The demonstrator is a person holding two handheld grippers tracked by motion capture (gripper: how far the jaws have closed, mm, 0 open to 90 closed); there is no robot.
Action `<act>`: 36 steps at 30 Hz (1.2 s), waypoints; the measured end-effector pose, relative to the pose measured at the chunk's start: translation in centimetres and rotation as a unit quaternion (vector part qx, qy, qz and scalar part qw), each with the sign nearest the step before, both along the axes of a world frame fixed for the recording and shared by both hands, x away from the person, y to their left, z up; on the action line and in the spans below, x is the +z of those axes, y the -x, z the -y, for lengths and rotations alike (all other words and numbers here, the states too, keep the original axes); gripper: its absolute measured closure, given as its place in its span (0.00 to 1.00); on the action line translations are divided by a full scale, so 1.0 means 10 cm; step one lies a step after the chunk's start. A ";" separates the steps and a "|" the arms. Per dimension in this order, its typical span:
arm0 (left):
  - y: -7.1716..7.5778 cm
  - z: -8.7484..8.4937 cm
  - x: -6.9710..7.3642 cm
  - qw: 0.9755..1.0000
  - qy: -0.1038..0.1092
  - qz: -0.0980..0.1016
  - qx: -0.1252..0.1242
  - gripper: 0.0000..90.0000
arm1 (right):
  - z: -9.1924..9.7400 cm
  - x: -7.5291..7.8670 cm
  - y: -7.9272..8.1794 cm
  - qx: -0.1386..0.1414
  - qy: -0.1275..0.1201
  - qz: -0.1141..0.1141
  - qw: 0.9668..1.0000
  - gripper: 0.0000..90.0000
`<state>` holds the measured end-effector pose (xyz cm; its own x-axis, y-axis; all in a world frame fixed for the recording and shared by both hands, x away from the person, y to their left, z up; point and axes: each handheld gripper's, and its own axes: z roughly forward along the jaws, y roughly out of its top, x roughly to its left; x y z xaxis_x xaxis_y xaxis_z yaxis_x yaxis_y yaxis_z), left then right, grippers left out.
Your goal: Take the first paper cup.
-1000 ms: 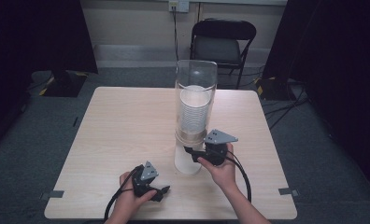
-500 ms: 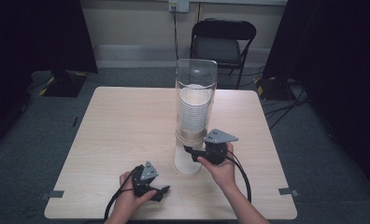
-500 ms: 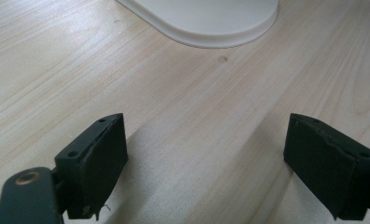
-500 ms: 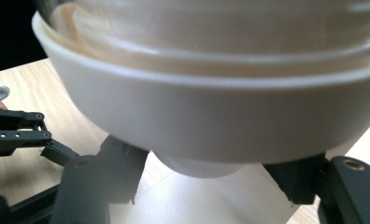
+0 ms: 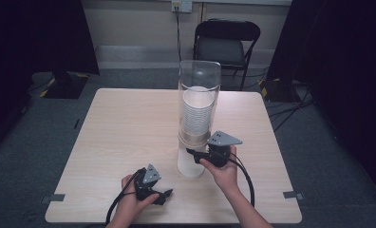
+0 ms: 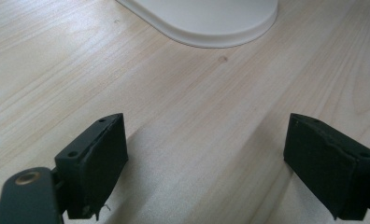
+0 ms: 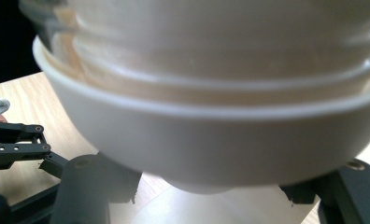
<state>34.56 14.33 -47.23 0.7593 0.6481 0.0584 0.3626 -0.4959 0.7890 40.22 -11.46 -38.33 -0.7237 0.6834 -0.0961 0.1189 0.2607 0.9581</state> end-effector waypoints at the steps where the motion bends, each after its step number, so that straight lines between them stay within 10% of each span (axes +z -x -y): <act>1: 0.00 0.00 0.00 1.000 0.000 0.000 0.000 0.15 | 0.00 -0.01 0.01 -0.001 0.004 0.001 1.000 0.39; 13: 0.00 0.00 0.00 1.000 -0.001 0.000 0.000 0.15 | 0.03 -0.05 0.01 -0.001 0.019 0.011 1.000 0.41; 20: 0.00 0.00 0.00 1.000 -0.001 -0.001 -0.001 0.15 | 0.09 -0.52 0.02 -0.004 0.083 -0.061 0.995 0.41; 36: 0.00 0.00 0.00 1.000 -0.002 -0.001 -0.001 0.15 | 0.35 -0.60 0.13 0.014 0.123 -0.091 0.988 0.40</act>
<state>34.55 14.36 -47.20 0.7605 0.6465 0.0605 0.3628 -0.5004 0.7861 38.89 -15.01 -44.33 -0.7631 0.6344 -0.1232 0.2728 0.4892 0.8284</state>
